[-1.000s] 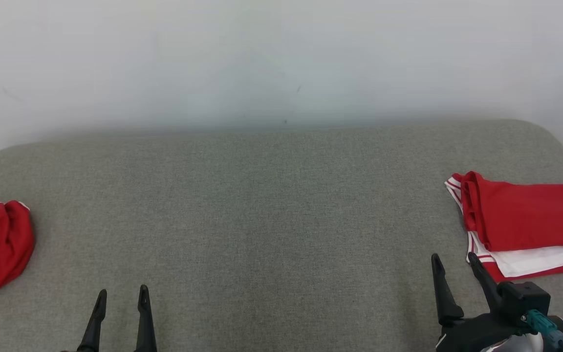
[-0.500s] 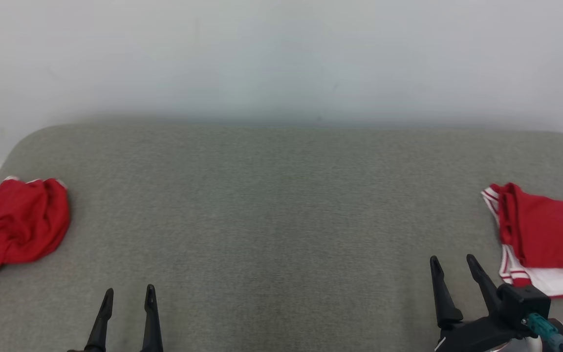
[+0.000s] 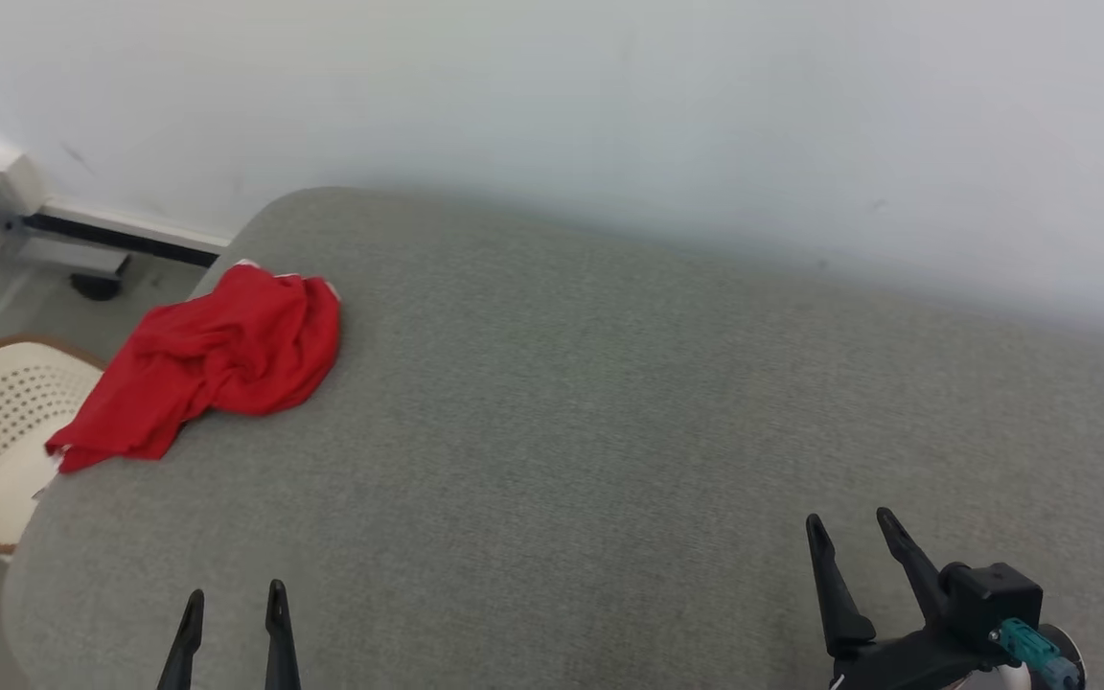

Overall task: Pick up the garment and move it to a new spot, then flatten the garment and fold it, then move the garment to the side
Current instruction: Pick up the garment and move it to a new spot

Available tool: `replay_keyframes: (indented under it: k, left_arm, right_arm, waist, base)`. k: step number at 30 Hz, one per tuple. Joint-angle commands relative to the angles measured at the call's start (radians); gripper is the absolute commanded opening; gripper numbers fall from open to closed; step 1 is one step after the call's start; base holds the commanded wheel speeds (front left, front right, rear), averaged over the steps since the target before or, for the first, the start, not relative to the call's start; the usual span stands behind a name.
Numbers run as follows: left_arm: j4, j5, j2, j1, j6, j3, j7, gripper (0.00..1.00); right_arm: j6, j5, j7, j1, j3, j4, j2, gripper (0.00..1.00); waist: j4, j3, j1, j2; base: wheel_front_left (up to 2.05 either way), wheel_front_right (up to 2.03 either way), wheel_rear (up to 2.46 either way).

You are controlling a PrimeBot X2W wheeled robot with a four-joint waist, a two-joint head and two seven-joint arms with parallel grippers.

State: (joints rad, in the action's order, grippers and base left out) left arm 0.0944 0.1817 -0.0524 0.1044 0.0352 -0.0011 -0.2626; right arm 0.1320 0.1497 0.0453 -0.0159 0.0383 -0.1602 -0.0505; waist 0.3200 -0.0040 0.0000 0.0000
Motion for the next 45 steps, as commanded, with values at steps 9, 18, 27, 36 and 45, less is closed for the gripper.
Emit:
replay_keyframes:
  k: [9, 18, 27, 36, 45]
  left_arm:
    - [-0.043, 0.009, 0.000, 0.044, -0.025, 0.025, -0.003, 1.00]
    - [-0.053, 0.047, 0.002, 0.039, -0.027, 0.013, -0.003, 1.00]
    - [0.176, 0.098, -0.009, -0.225, 0.024, -0.025, 0.059, 1.00]
    - [0.583, 0.160, -0.022, -0.642, 0.037, -0.022, 0.204, 1.00]
    - [0.827, 0.214, -0.064, -0.887, 0.032, 0.021, 0.268, 1.00]
  right_arm:
    - [-0.002, 0.002, -0.015, -0.031, 0.069, 0.007, 0.000, 1.00]
    - [-0.002, -0.002, -0.012, -0.050, 0.094, -0.004, 0.000, 1.00]
    - [-0.002, -0.027, -0.040, -0.045, 0.096, 0.024, 0.000, 1.00]
    - [-0.002, -0.090, -0.128, -0.034, 0.119, 0.143, -0.003, 1.00]
    - [-0.002, -0.119, -0.237, -0.027, 0.127, 0.322, -0.073, 1.00]
  waist:
    - [0.197, 0.022, 0.0000, 0.0000]
    - [0.198, 0.029, 0.0000, 0.0000]
    - [0.187, 0.048, 0.0000, 0.0000]
    - [0.128, 0.137, 0.0000, 0.0000]
    - [0.024, 0.300, 0.0000, 0.0000]
  base:
    - [0.00, 0.00, 0.00]
    - [0.00, 0.00, 0.00]
    - [0.00, 0.00, 0.00]
    - [0.00, 0.00, 0.00]
    - [0.00, 0.00, 0.00]
